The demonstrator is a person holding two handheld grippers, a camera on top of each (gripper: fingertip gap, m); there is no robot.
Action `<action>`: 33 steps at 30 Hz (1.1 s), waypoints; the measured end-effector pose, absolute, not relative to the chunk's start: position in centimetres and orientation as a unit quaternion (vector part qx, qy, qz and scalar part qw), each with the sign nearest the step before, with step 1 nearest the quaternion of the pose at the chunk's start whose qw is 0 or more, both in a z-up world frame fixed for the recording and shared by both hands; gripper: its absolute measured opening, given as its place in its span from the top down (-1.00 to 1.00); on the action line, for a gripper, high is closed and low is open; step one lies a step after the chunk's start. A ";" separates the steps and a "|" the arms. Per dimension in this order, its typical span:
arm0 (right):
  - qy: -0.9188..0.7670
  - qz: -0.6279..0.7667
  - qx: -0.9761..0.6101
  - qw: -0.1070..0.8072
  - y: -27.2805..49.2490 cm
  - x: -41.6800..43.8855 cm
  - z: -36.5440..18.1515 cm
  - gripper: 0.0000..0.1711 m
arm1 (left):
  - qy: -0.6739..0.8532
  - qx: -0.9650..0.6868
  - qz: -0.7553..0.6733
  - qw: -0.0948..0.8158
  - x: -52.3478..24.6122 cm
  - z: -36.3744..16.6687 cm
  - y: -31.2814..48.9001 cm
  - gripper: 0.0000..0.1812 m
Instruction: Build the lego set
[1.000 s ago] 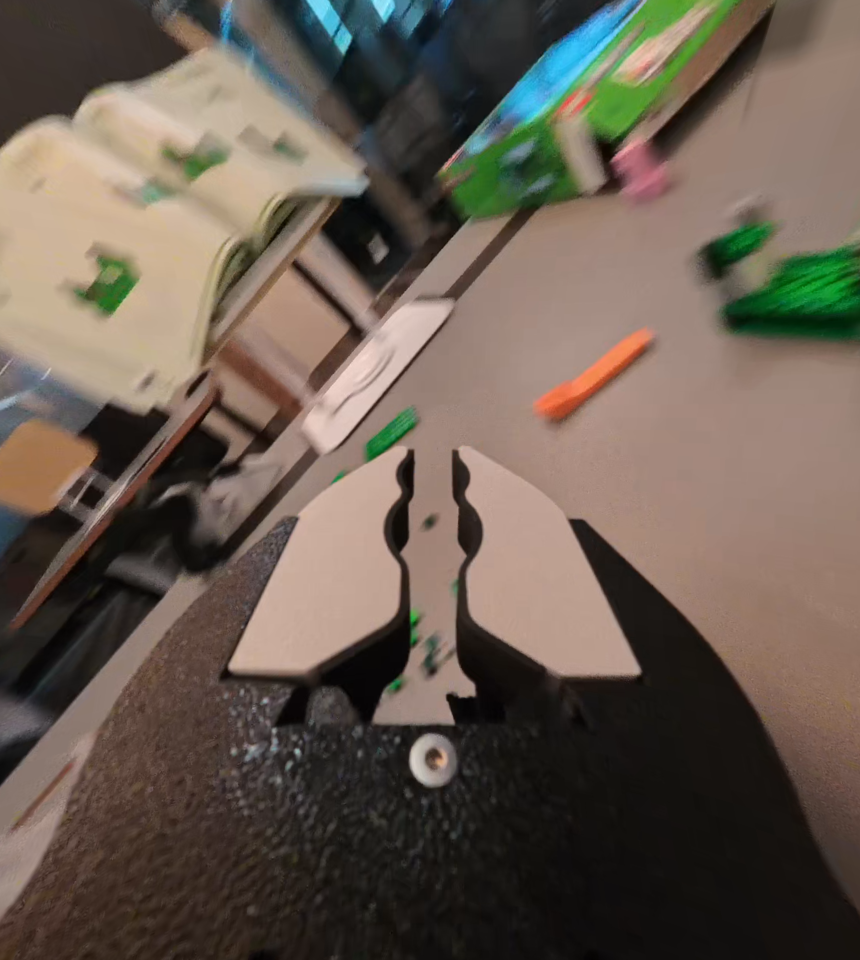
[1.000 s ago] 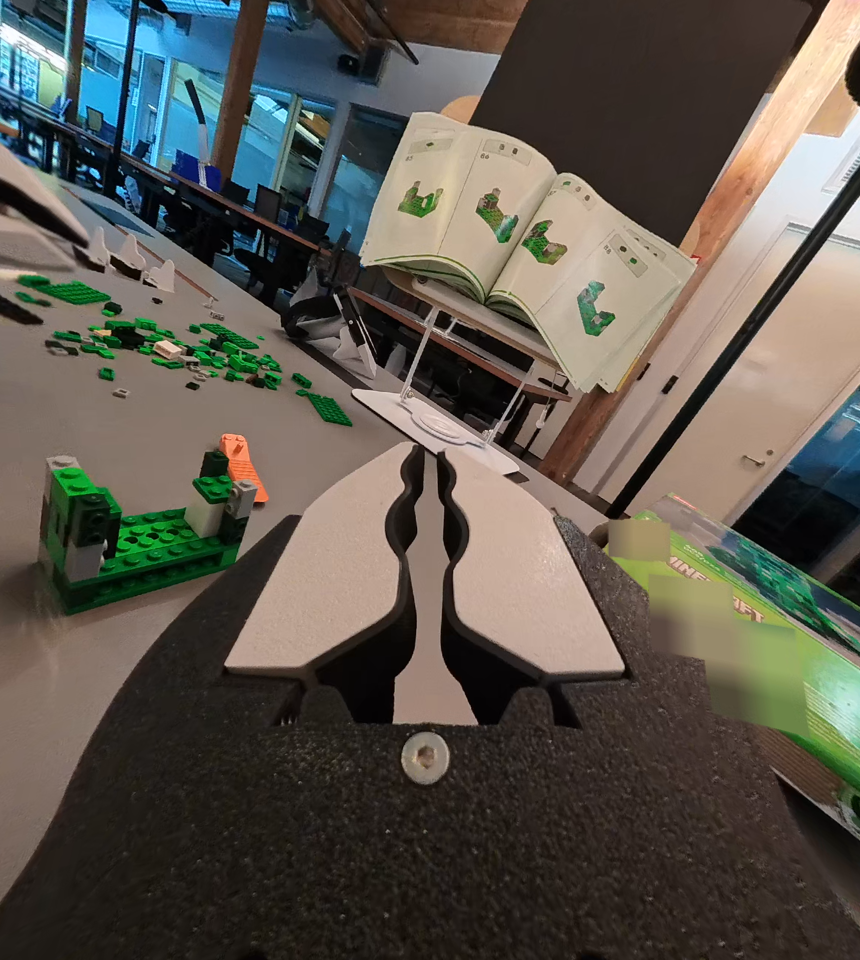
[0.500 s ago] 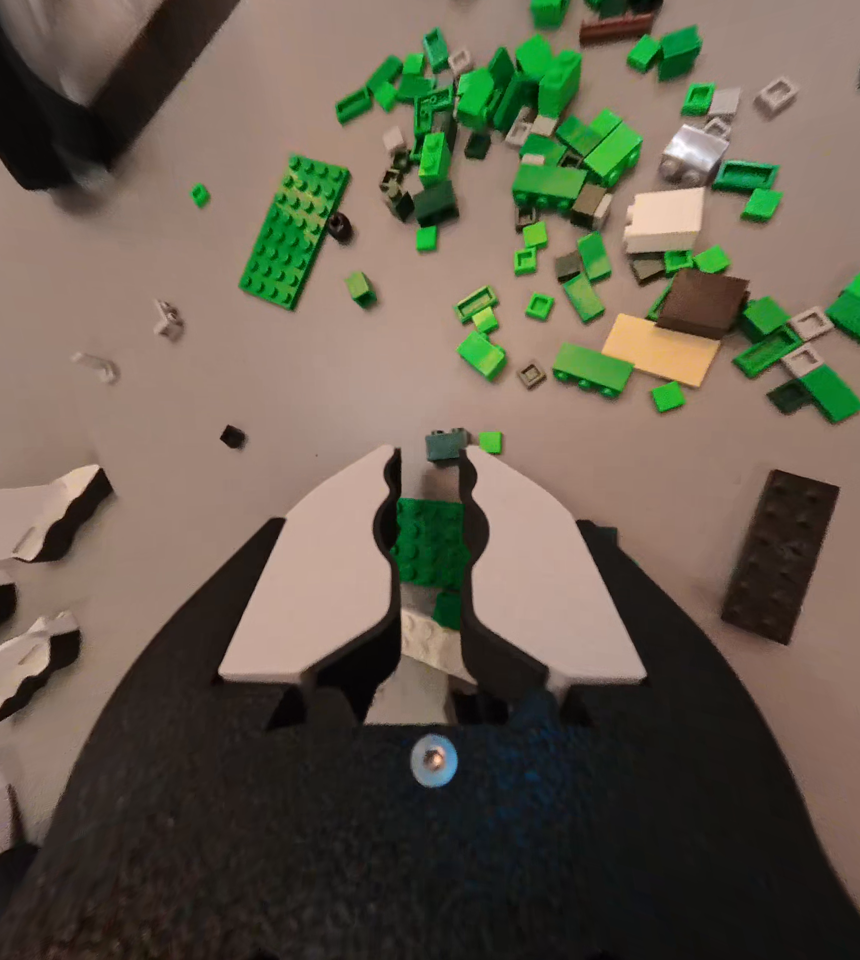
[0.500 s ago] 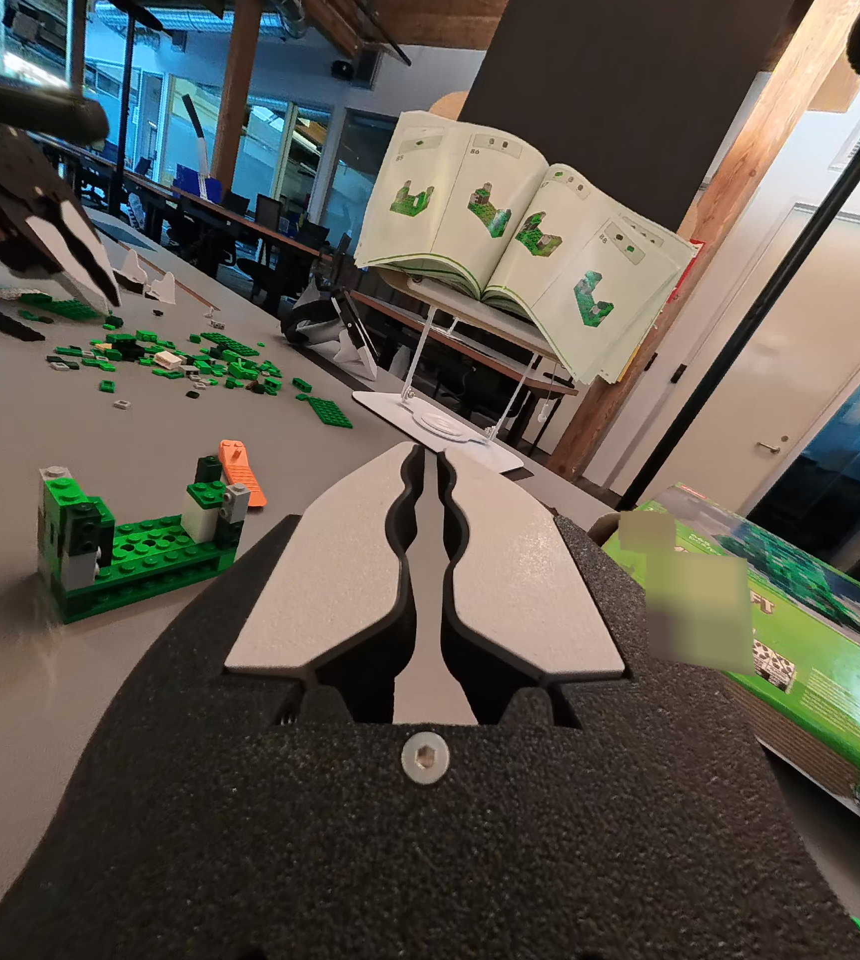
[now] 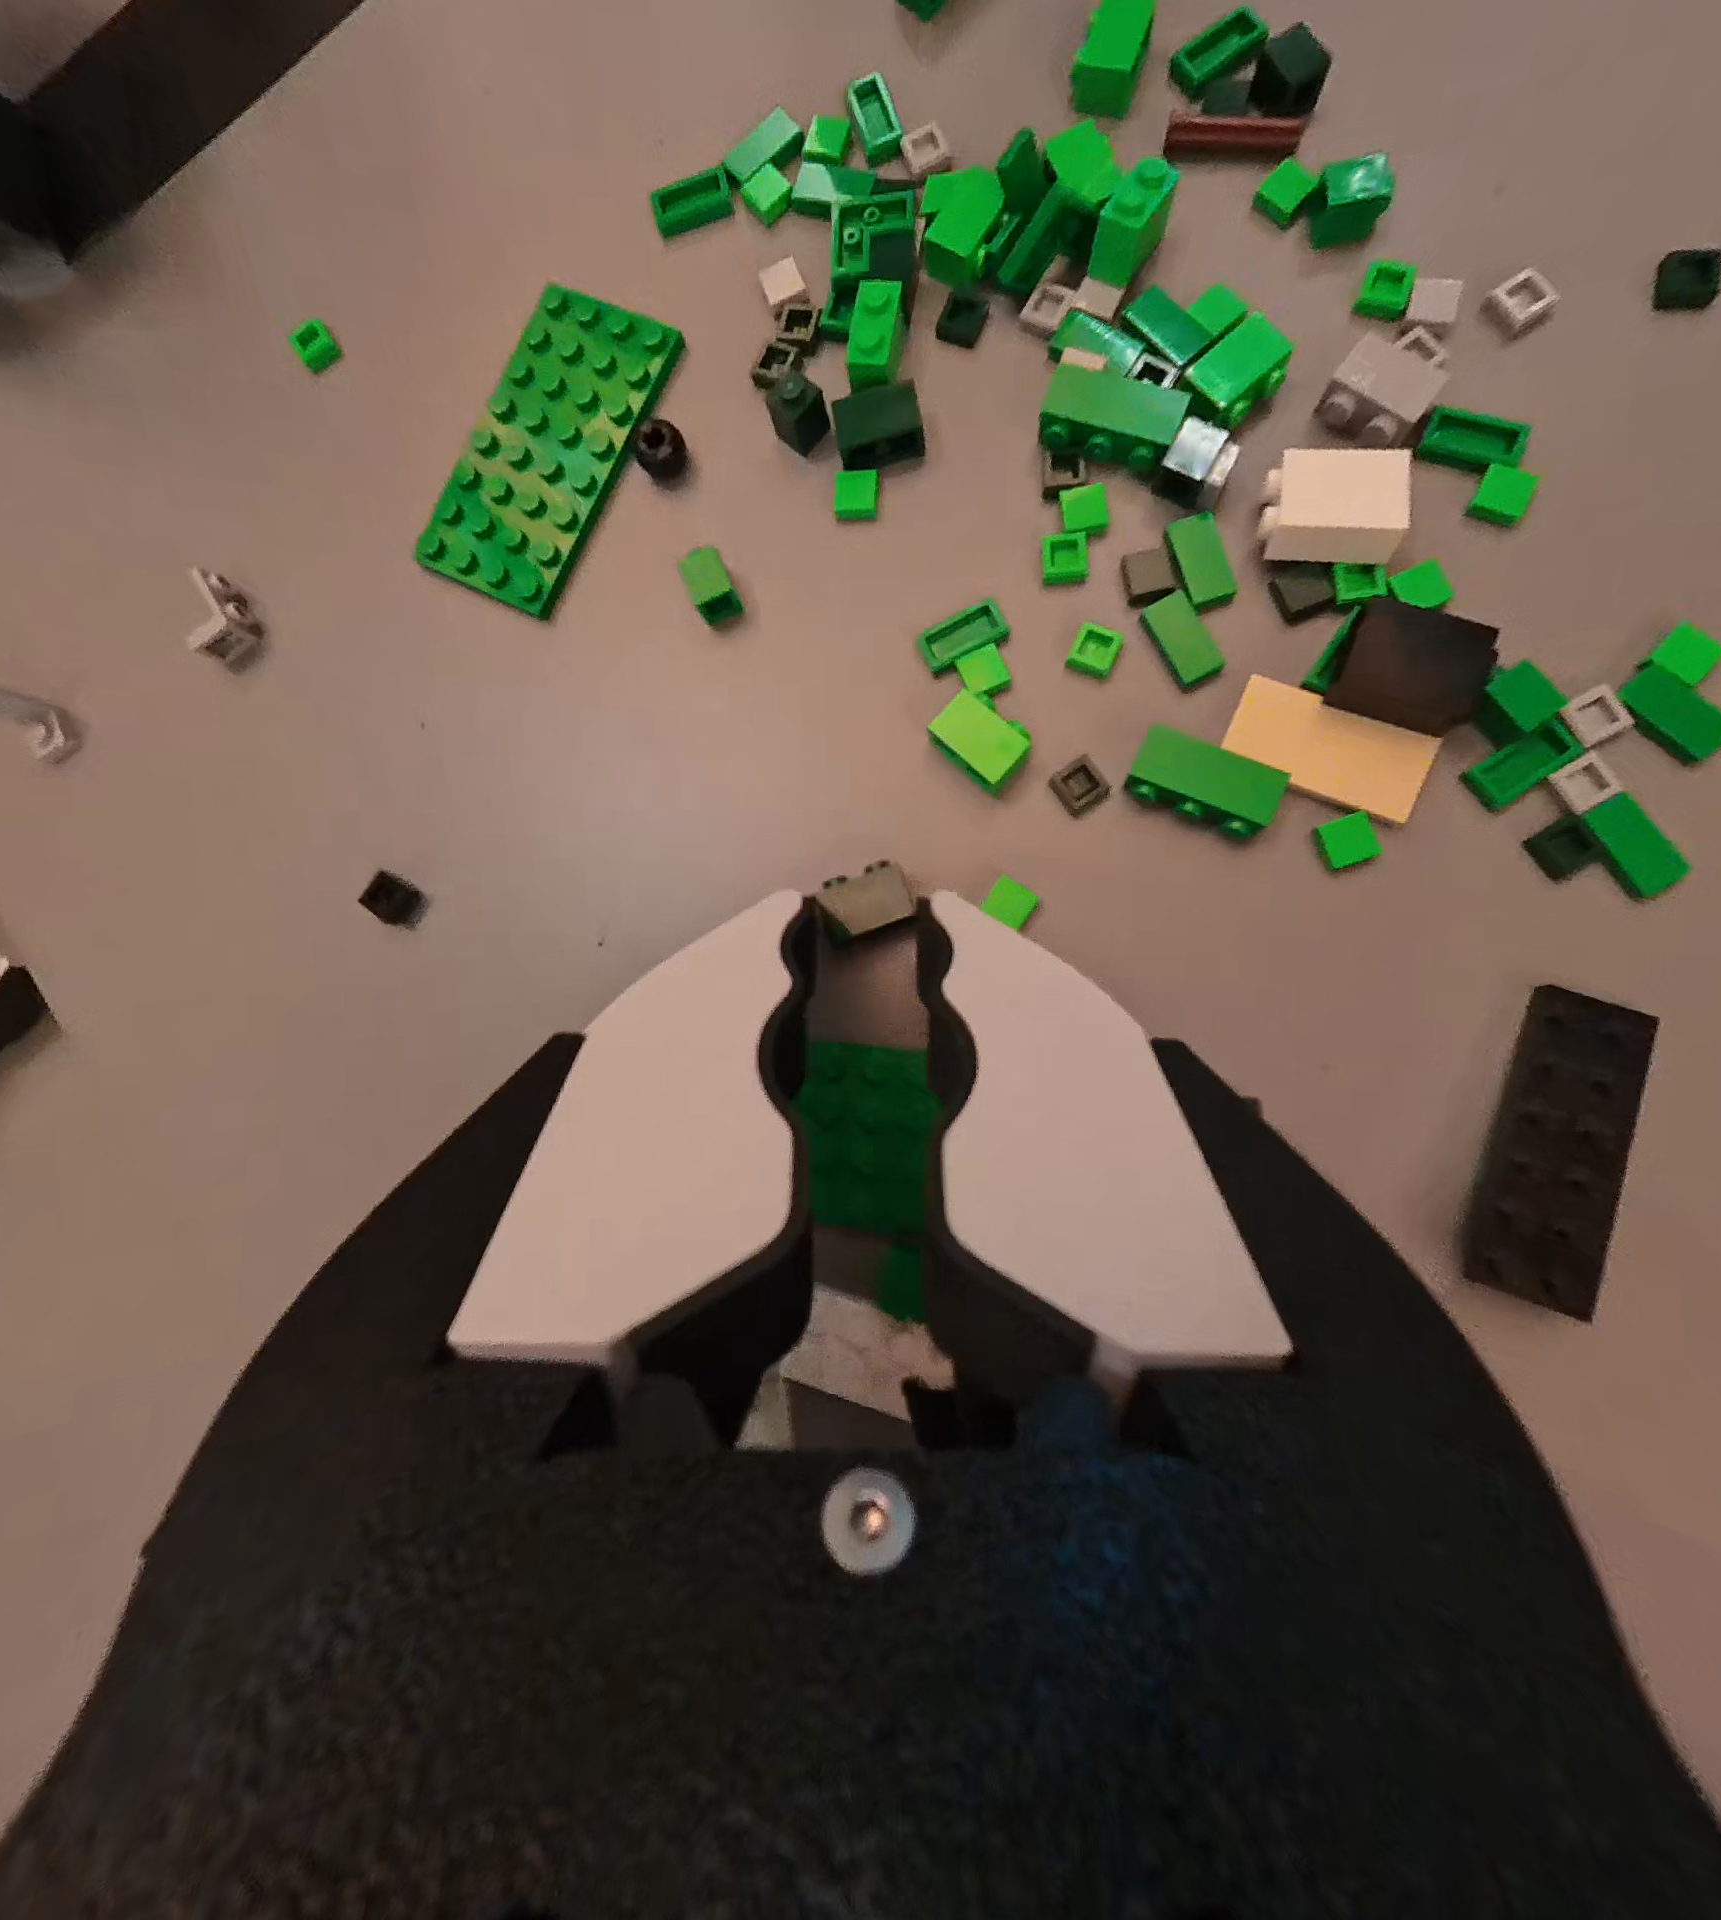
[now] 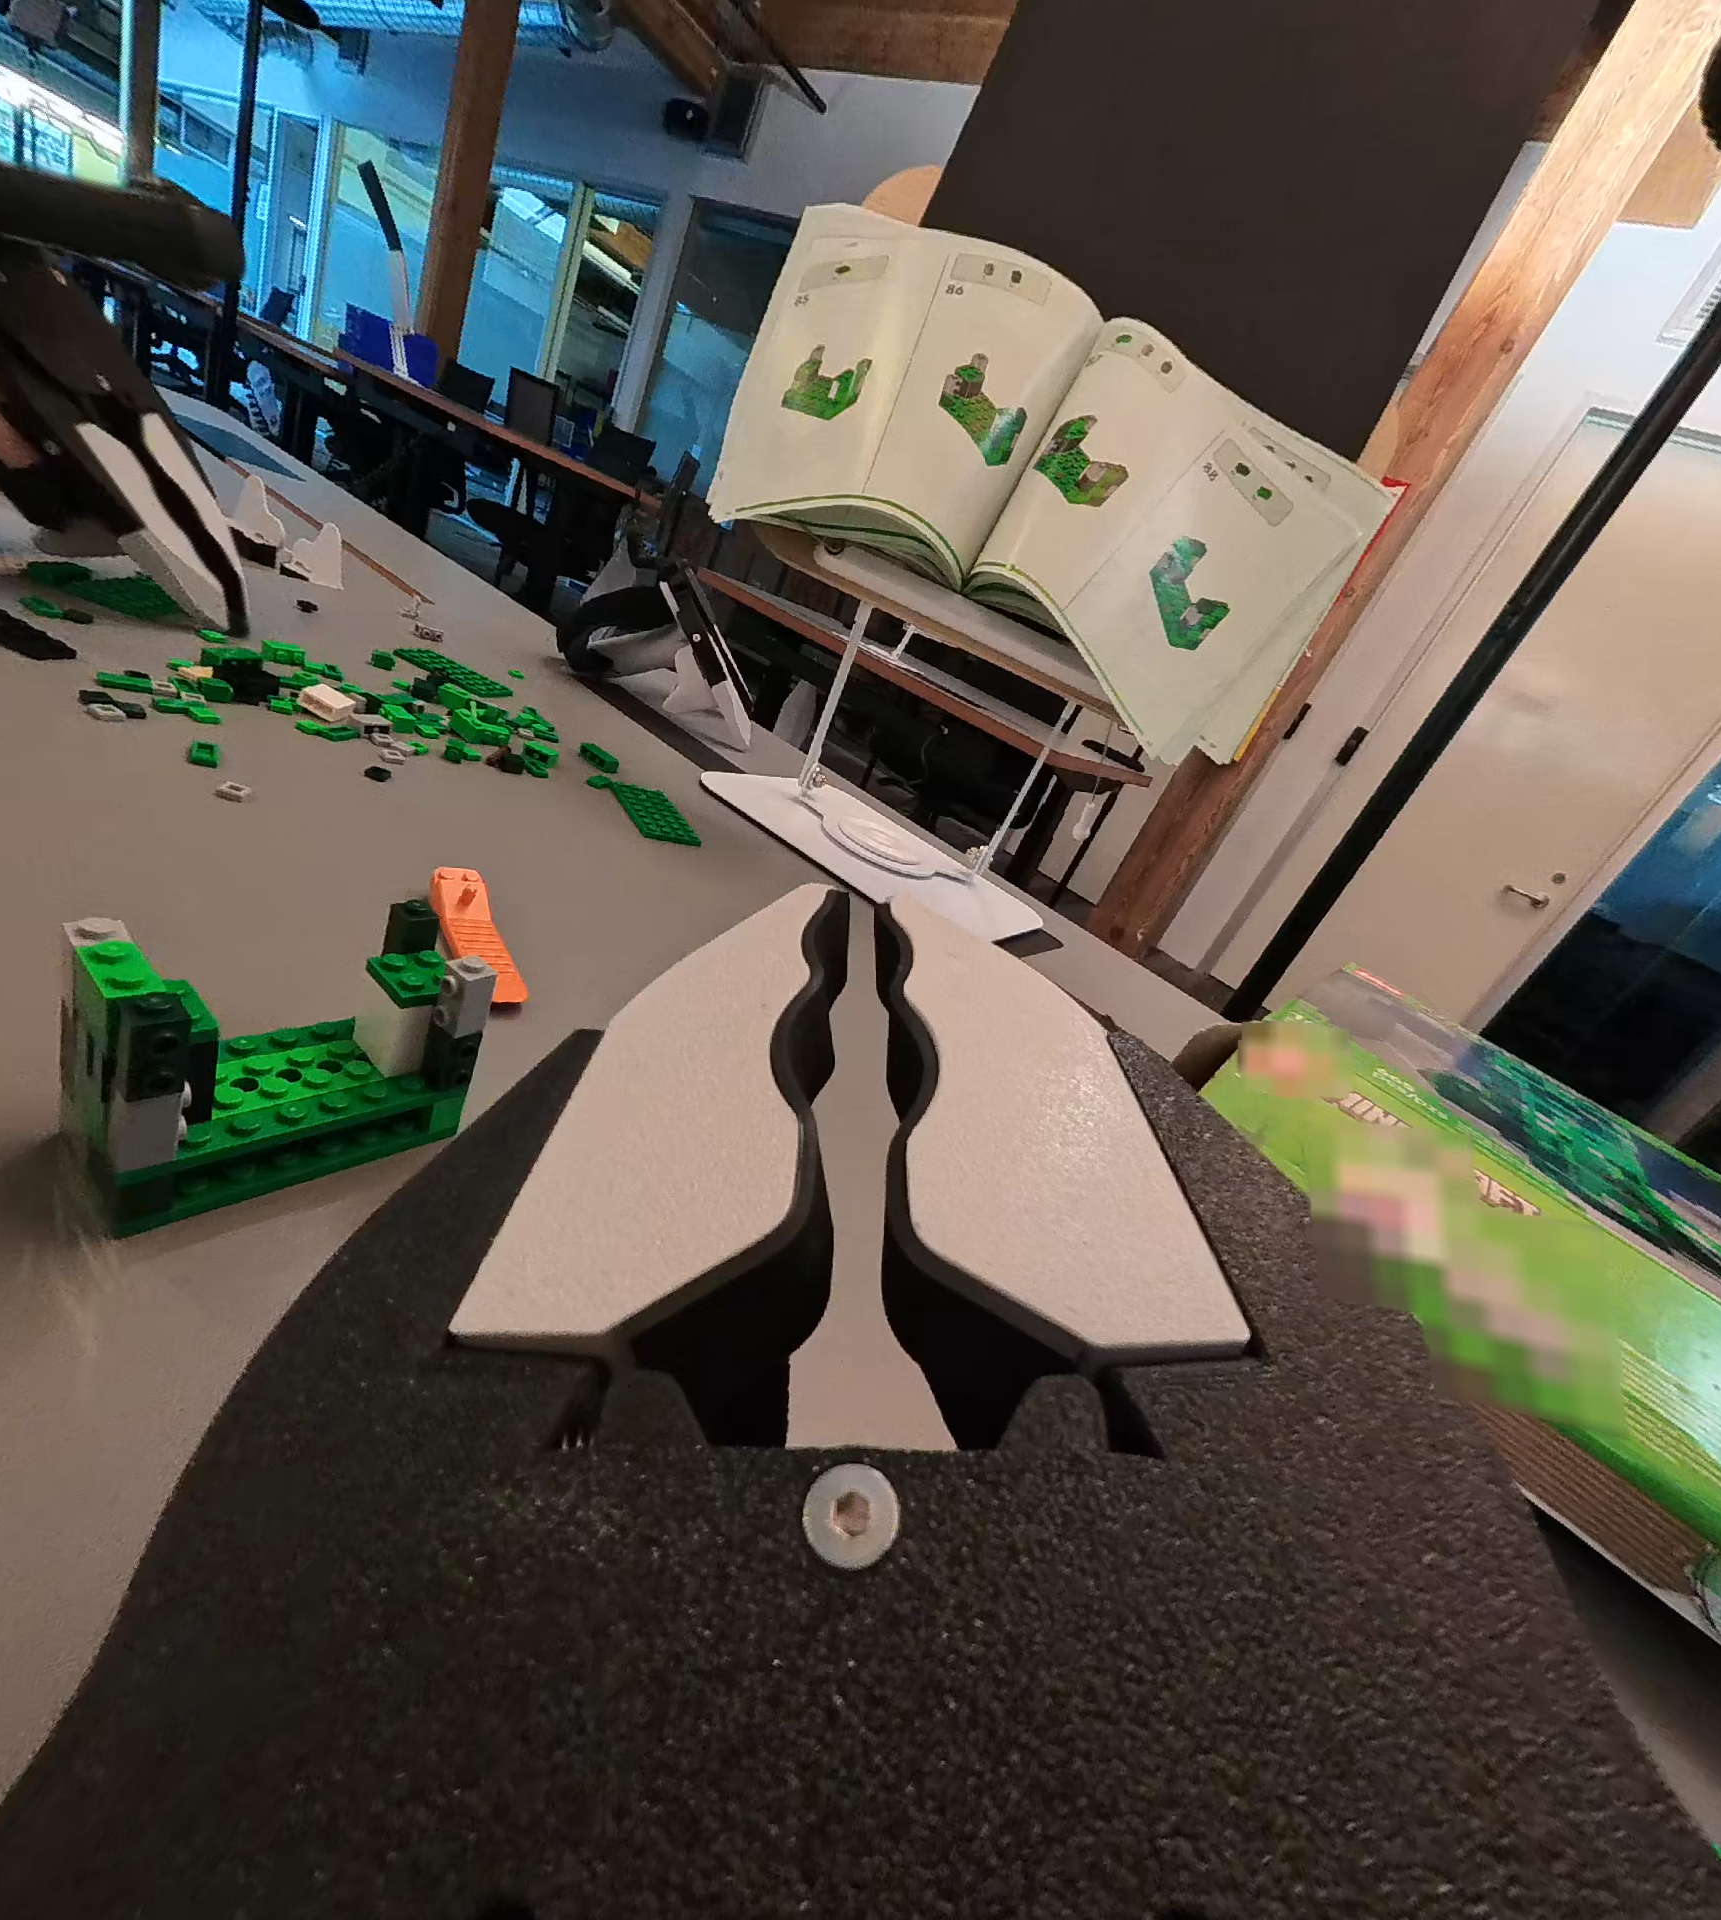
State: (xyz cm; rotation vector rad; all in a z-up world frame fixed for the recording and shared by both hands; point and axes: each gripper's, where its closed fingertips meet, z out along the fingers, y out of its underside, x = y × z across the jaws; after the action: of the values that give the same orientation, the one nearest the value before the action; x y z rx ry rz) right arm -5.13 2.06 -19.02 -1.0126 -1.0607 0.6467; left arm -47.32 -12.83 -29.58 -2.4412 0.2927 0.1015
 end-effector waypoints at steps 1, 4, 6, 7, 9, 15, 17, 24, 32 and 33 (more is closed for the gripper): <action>-0.476 0.289 -0.453 0.696 2.1 -5.1 -19.0 0.95 | 0.116 -0.934 0.034 0.335 -47.3 -29.6 -12.7 0.81; -0.478 0.288 -0.452 0.696 2.0 -5.1 -19.1 0.95 | 0.125 -0.934 0.024 0.333 -47.3 -29.5 -12.7 0.81; -0.479 0.287 -0.452 0.695 2.0 -5.1 -19.1 0.95 | 0.131 -0.925 0.016 0.356 -46.3 -28.4 -12.6 0.82; -0.480 0.287 -0.452 0.695 2.0 -5.1 -19.1 0.95 | 0.137 -0.915 -0.004 0.379 -44.7 -27.4 -12.5 0.82; -0.481 0.286 -0.451 0.695 2.0 -5.2 -19.1 0.95 | 0.178 -0.892 -0.049 0.413 -39.4 -25.6 -12.5 0.82; -0.486 0.282 -0.449 0.695 1.9 -5.2 -19.2 0.95 | 0.371 -0.844 -0.014 0.388 -25.0 -27.6 -14.2 0.82; -0.486 0.281 -0.449 0.695 1.9 -5.2 -19.2 0.95 | 0.383 -0.841 -0.032 0.380 -23.1 -28.2 -14.6 0.82; -0.489 0.280 -0.448 0.694 1.9 -5.2 -19.2 0.95 | 0.359 -0.834 0.003 0.420 -27.0 -26.3 -13.3 0.53; -0.494 0.277 -0.447 0.692 1.8 -5.3 -19.3 0.95 | -0.020 -0.905 0.127 0.406 -44.7 -25.5 -10.4 0.83; -0.494 0.277 -0.447 0.692 1.8 -5.3 -19.3 0.95 | -0.035 -0.906 0.138 0.399 -45.2 -25.7 -10.4 0.86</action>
State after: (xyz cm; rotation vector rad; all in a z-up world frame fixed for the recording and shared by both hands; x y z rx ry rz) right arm -5.30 1.76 -19.28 -0.9982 -1.1049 0.6188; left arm -45.22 -10.43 -25.69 -2.2936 -0.0882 0.3490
